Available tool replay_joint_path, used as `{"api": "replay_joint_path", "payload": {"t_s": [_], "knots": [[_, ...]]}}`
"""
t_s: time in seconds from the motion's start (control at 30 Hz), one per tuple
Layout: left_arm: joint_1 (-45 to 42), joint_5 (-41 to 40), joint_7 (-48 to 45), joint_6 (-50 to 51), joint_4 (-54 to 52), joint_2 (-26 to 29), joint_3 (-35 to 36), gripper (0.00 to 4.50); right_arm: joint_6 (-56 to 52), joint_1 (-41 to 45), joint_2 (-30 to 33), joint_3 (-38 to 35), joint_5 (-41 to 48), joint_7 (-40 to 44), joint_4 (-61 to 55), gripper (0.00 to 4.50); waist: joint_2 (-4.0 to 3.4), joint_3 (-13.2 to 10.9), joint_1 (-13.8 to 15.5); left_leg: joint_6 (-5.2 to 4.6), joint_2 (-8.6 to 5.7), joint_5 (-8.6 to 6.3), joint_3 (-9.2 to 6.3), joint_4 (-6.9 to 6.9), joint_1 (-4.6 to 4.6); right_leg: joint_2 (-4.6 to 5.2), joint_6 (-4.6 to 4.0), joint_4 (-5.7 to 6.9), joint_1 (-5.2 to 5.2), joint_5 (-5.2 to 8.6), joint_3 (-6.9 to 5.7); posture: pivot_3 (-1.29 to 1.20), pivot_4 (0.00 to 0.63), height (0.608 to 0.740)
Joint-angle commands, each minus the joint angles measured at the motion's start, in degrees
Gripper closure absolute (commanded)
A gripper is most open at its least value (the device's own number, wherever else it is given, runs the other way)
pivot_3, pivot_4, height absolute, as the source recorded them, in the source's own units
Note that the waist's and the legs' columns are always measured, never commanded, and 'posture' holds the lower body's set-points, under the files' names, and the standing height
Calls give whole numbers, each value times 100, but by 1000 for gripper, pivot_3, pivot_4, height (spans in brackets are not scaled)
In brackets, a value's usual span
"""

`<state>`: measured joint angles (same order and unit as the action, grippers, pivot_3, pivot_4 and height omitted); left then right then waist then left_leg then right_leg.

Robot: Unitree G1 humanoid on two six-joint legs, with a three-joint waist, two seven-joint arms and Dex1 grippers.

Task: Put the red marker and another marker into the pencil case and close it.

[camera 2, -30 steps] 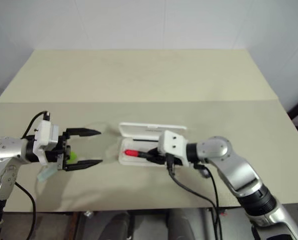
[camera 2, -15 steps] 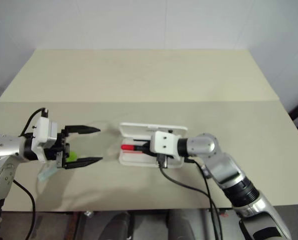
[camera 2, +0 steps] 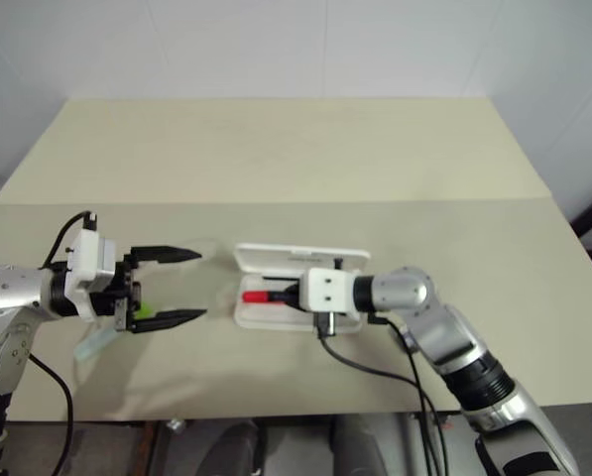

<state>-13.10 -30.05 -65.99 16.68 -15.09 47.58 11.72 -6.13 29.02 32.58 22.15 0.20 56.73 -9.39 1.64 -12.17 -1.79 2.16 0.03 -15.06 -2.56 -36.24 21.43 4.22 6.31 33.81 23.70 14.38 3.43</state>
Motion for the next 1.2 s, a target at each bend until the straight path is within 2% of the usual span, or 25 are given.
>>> {"api": "replay_joint_path", "payload": {"t_s": [0.03, 0.27, 0.77, 0.93, 1.2], "knots": [[-101, -151, 26, -8, -161, -23, 28, 0, 298, -47, -61, -109, -94, -155, 55, 2524, 0, 0, -1, 0, 0, 0, 0, 0, 0, 0, 0, 0, 0, 0, 0, 0, 150, 740], [-123, -150, 36, -16, -166, -41, 2, 0, 596, -61, -179, -173, -228, -398, 272, 38, 0, 0, -2, 0, 0, 0, 0, 0, -1, 0, 0, 1, 0, 0, 0, 0, 150, 740], [-80, -128, 14, -92, -138, -56, 16, 0, -2, -190, -4, -549, 310, -166, -110, 38, 0, 0, 1, 0, 0, 0, -1, 1, -2, 0, -2, 2, 0, 1, 0, 0, 150, 740], [-81, -124, -4, -118, -128, -77, -12, 0, -482, -356, 27, -854, 936, 22, -510, 38, 0, 0, 4, 0, 0, 0, -1, 3, -2, 0, -1, 2, 0, 2, 0, 0, 150, 740], [-47, -54, -102, -209, -51, -36, -12, 0, -1119, -892, 440, -1459, 2286, 684, -1166, 38, 1, -1, 12, 0, 0, 0, -2, 3, -2, 1, 0, 1, -2, 4, 0, 0, 150, 740]]}}
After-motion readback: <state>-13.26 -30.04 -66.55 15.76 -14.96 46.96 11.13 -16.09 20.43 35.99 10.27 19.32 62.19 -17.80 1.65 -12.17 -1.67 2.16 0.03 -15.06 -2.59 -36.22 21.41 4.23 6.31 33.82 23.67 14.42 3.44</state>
